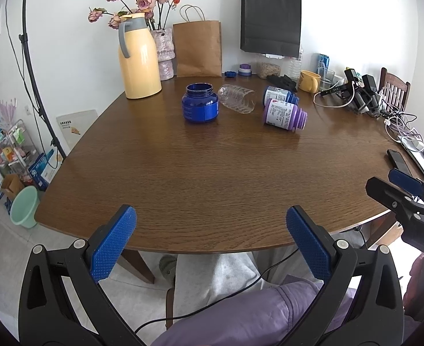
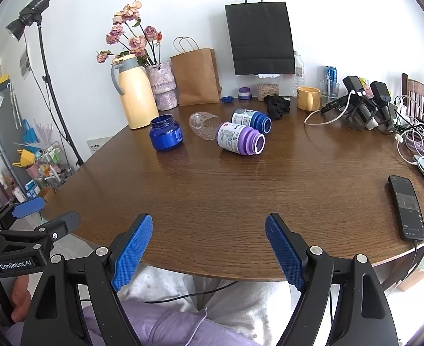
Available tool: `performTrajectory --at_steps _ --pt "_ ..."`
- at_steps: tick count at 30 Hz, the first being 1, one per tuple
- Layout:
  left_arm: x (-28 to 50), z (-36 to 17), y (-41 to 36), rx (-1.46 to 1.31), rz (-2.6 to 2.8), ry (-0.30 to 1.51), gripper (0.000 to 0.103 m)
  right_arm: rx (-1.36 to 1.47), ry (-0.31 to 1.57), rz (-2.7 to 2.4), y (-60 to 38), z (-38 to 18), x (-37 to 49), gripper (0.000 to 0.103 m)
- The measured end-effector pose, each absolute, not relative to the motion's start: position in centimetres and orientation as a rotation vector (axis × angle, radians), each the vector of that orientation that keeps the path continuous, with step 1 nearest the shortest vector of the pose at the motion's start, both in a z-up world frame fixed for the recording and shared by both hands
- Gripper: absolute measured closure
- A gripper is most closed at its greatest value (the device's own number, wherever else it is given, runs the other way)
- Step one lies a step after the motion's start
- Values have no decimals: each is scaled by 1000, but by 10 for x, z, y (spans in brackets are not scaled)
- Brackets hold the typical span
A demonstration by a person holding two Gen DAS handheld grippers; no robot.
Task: Flip cup upright
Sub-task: 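Move the right gripper to the lying purple Healthy Heart bottle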
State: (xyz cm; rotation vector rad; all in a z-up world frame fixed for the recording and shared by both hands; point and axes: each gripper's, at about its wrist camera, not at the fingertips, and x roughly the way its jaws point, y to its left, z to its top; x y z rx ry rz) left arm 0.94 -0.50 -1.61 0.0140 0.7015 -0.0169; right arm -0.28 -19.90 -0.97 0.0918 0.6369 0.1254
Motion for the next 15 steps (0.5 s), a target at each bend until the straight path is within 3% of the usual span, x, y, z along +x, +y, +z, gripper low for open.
performTrajectory --at_steps 6,15 --pt "24 -10 -5 18 -57 615 0 85 619 99 -212 -14 16 19" --pt "111 -6 -32 69 -231 625 0 143 564 104 -254 -7 79 19"
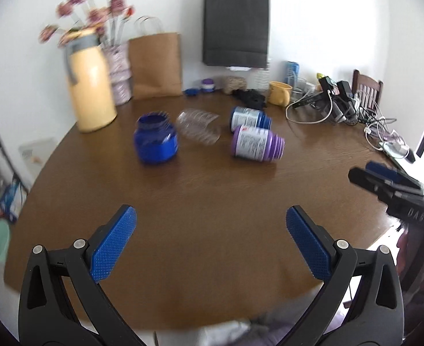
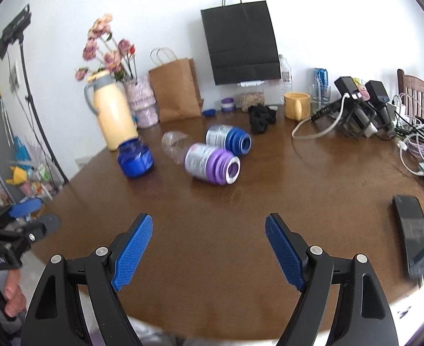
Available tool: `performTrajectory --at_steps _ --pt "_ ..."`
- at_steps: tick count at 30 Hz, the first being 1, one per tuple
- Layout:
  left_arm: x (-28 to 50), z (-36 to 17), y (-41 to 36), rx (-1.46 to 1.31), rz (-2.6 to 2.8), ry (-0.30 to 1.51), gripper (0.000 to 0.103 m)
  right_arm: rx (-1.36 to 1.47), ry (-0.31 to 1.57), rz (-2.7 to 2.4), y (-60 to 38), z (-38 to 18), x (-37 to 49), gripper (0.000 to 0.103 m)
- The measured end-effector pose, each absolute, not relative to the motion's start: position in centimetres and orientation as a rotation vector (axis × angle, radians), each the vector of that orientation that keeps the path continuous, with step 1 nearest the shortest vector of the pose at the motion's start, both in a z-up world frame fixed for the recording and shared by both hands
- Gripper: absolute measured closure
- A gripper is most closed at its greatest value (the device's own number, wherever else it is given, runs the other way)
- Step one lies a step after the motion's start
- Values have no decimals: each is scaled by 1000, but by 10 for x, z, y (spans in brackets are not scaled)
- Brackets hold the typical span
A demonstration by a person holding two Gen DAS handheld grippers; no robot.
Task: Flip cup upright
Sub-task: 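Move the right gripper to the lying purple Healthy Heart bottle, then close the right gripper around the purple bottle's body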
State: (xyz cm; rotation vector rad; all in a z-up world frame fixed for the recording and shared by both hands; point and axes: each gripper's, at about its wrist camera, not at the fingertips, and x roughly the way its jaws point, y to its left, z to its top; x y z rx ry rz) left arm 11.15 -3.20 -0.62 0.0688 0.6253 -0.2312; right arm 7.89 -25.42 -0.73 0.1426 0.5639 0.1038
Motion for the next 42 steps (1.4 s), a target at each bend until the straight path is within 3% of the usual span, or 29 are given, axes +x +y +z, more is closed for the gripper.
performTrajectory --at_steps 6,20,23,28,32,37,42 --pt "187 -17 -82 290 -424 608 0 175 559 235 -273 -1 143 19" --pt "297 -45 -129 379 -673 680 5 257 771 404 -300 -51 268 19" --pt "308 -55 -130 329 -710 745 17 315 794 431 -304 -61 284 19" --pt "290 -61 -125 310 -729 751 29 357 866 514 -294 -72 306 42" --pt "270 -58 -110 293 -643 753 35 338 886 624 -276 -75 304 45" --pt "222 -57 -78 349 -578 744 33 261 931 830 -234 -79 284 45" --pt "201 -66 -71 540 -609 734 19 174 960 937 -196 -78 270 45"
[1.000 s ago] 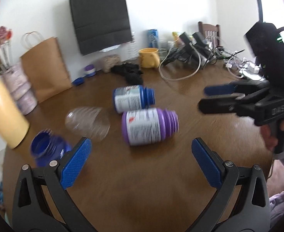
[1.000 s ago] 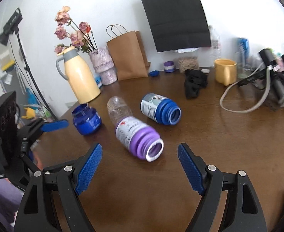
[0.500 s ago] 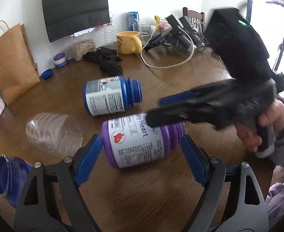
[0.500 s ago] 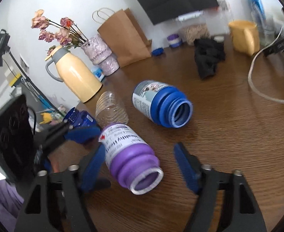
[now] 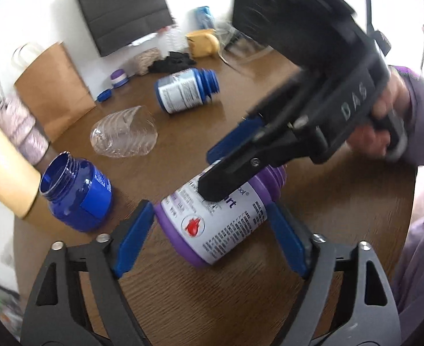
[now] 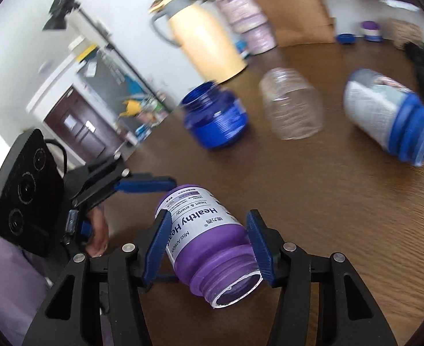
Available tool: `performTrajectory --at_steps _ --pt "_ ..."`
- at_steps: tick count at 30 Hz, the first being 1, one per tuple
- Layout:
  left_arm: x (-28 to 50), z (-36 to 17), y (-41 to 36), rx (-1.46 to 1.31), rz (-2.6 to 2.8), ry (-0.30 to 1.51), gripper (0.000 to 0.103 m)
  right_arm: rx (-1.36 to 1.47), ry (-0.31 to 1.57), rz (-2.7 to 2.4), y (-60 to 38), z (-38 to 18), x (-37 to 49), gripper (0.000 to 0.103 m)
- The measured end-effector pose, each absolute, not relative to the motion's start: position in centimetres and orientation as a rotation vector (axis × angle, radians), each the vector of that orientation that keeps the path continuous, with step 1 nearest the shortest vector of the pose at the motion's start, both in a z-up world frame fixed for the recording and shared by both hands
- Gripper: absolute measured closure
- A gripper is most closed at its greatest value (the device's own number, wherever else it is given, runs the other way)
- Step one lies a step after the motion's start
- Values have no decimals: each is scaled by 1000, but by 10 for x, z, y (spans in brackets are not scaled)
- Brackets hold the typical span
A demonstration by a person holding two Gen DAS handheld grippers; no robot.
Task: Flip cup upright
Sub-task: 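Close the right gripper around the purple bottle's body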
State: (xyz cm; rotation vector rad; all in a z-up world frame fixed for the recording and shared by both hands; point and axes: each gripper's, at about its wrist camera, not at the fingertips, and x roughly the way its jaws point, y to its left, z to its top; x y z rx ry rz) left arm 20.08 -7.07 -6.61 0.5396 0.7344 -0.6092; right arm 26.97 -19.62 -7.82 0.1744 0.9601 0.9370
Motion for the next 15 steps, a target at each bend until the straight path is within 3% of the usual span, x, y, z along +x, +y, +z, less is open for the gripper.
performTrajectory --at_steps 4,15 --pt "208 -77 -79 621 -717 774 11 153 988 986 -186 -80 267 45" --pt "199 -84 -85 647 -690 745 25 233 893 831 -208 -62 250 45"
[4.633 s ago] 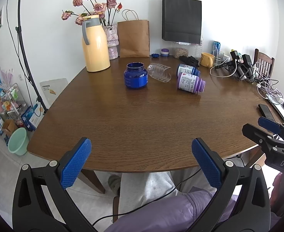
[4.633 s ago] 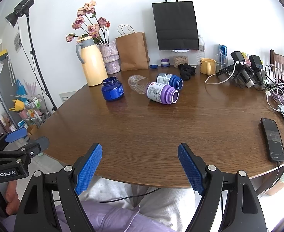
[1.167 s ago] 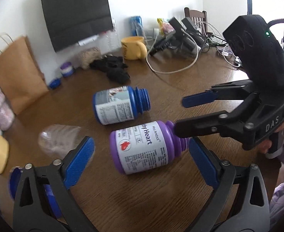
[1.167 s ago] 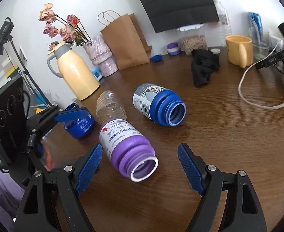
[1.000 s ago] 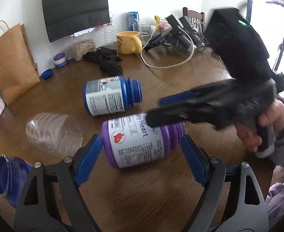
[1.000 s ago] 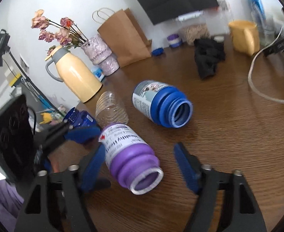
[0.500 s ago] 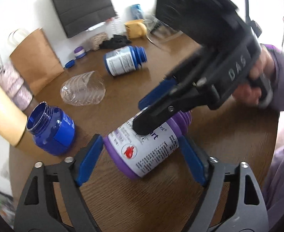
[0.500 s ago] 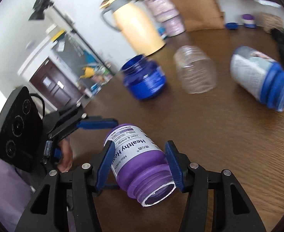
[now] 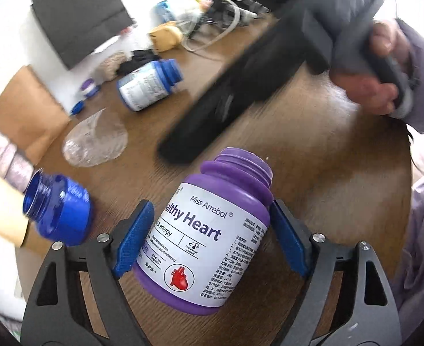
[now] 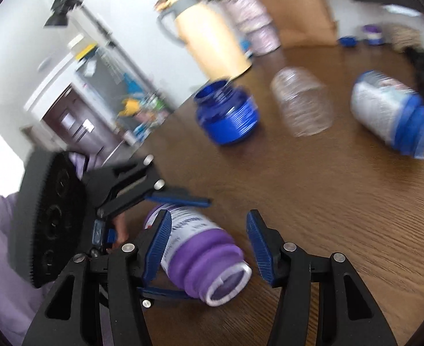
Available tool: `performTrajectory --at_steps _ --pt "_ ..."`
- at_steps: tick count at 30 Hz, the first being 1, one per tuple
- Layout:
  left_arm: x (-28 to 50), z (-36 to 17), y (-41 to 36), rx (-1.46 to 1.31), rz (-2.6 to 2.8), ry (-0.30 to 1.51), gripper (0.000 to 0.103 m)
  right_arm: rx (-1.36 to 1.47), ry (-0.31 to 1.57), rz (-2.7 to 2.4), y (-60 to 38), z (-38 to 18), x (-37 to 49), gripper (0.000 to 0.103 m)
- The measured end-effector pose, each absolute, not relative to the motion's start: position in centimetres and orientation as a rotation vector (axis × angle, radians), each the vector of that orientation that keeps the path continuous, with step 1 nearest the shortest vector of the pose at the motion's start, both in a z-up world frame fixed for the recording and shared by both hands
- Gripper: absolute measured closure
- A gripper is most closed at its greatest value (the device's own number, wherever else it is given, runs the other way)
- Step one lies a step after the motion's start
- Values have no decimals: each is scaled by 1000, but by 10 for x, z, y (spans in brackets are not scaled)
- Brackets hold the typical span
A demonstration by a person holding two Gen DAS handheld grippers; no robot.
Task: Flip cup upright
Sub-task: 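Close the right gripper around the purple bottle's body, then rotate the held purple bottle upright, open end up, with the right gripper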
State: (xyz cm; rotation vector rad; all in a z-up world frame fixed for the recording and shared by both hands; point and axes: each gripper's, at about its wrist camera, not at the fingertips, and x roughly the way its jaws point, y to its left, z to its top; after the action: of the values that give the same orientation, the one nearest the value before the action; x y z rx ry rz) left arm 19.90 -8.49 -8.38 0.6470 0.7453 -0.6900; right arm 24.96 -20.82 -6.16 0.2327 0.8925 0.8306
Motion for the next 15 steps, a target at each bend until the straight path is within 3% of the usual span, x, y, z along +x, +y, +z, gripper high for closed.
performTrajectory --at_steps 3,15 --pt "207 -80 -71 530 -611 792 32 348 866 749 -234 -60 237 45" --pt "207 -84 -56 393 -541 854 36 627 947 675 -236 -93 219 45"
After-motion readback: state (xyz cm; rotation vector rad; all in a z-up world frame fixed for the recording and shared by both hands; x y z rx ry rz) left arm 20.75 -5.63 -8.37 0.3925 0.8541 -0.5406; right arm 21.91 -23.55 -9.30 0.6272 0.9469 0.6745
